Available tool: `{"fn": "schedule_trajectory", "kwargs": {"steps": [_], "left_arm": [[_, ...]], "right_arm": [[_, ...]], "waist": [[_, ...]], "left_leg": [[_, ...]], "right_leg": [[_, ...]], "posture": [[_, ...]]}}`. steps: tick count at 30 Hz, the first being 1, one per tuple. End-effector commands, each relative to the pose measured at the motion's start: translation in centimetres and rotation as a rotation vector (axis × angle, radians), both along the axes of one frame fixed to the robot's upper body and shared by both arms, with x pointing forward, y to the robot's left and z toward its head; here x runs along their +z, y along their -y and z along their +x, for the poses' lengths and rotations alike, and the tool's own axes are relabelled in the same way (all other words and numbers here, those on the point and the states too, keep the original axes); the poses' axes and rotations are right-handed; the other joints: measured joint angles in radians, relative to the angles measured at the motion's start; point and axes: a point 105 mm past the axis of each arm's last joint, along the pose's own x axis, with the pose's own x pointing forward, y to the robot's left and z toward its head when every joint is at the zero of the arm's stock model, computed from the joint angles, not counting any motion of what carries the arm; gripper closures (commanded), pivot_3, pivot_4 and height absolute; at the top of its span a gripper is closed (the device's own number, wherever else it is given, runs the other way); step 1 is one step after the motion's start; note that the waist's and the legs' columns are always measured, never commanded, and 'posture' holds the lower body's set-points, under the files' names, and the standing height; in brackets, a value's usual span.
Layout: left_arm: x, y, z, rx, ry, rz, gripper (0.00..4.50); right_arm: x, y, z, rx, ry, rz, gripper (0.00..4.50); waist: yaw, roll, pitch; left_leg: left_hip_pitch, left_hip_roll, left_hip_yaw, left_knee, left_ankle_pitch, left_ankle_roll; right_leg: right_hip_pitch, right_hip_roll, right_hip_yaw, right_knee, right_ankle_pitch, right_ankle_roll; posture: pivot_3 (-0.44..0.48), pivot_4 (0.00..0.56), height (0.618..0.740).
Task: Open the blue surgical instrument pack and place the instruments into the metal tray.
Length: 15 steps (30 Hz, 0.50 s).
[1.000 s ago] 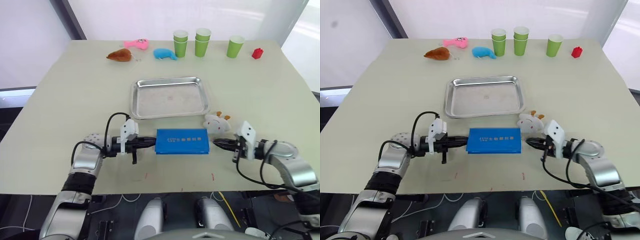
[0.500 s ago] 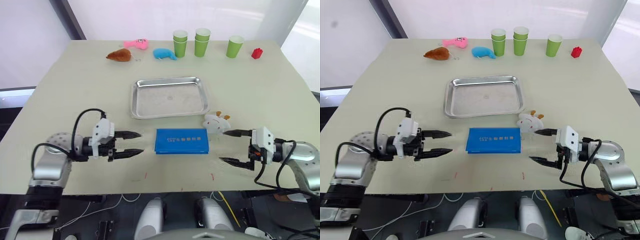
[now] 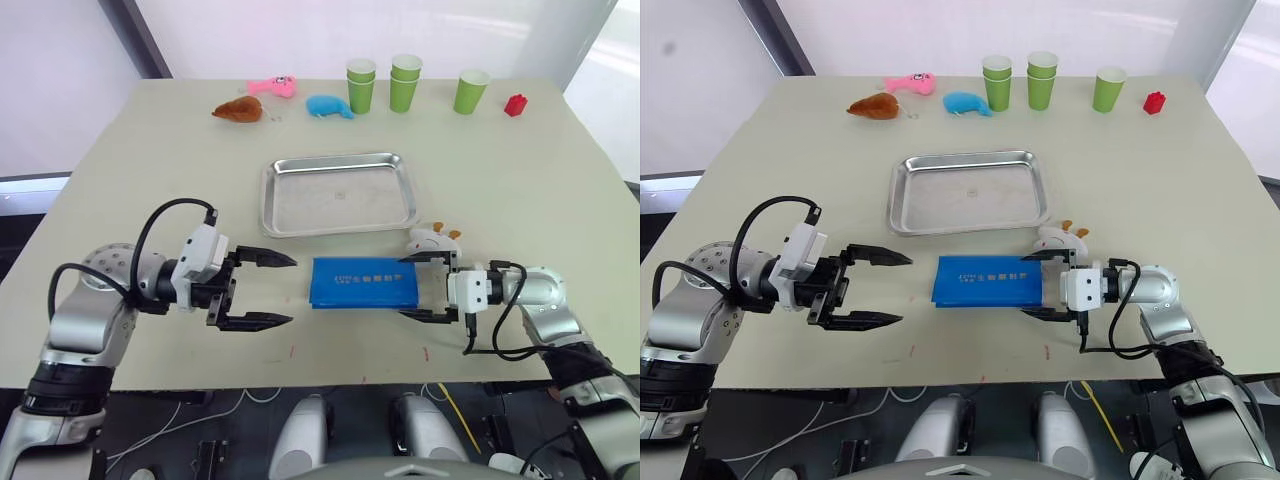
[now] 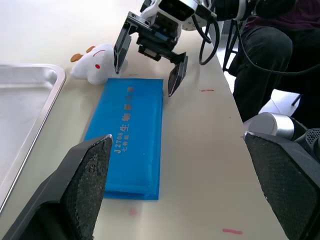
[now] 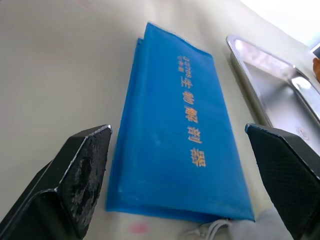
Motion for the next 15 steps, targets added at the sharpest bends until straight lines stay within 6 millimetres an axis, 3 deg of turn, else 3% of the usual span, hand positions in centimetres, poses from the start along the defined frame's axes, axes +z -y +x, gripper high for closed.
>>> {"fn": "schedule_trajectory", "kwargs": {"steps": [1,5,6,9,10,15], "left_arm": [[1.0,0.3,-0.5,-0.037,0.053,-0.012,0.0],[0.8,0.2,-0.5,-0.035,0.061,-0.013,0.0],[0.8,0.2,-0.5,-0.035,0.061,-0.013,0.0],[0.6,0.3,-0.6,-0.035,0.058,-0.017,0.0],[0.6,0.3,-0.6,-0.035,0.058,-0.019,0.0],[0.5,0.4,-0.6,-0.034,0.058,-0.025,0.0]], "right_arm": [[0.3,-0.3,0.4,0.043,0.092,-0.03,0.88],[-0.2,-0.1,0.6,0.049,0.097,-0.045,2.6],[-0.3,-0.1,0.7,0.051,0.097,-0.05,2.8],[-0.6,0.0,0.7,0.05,0.086,-0.061,4.23],[-0.7,0.1,0.8,0.048,0.08,-0.063,4.42],[-0.9,0.0,0.6,0.05,0.044,-0.053,4.42]], "waist": [[-0.005,0.0,0.0],[-0.012,0.0,0.0],[-0.013,0.0,0.0],[-0.019,0.0,0.0],[-0.02,0.0,0.0],[-0.02,0.0,0.0]], "left_leg": [[0.0,0.0,0.0,0.0,0.0,0.0],[0.0,0.0,-0.001,0.0,0.0,0.0],[0.0,0.0,-0.001,0.0,0.0,0.0],[0.0,0.0,-0.001,0.0,0.0,0.0],[0.0,0.0,-0.001,0.0,0.0,0.0],[0.001,0.001,-0.001,0.0,0.0,0.0]], "right_leg": [[0.0,0.0,0.0,0.0,0.0,0.0],[0.0,0.0,0.0,0.001,0.0,0.0],[0.0,0.0,0.0,0.001,0.0,0.0],[0.0,0.0,0.0,0.001,0.0,0.0],[0.0,0.0,0.001,0.001,0.0,0.0],[0.0,0.0,0.0,0.002,0.0,0.0]], "posture": [[0.0,0.15,0.74],[0.0,0.15,0.74],[0.0,0.15,0.74],[0.0,0.15,0.74],[0.0,0.15,0.74],[0.0,0.15,0.74]]}}
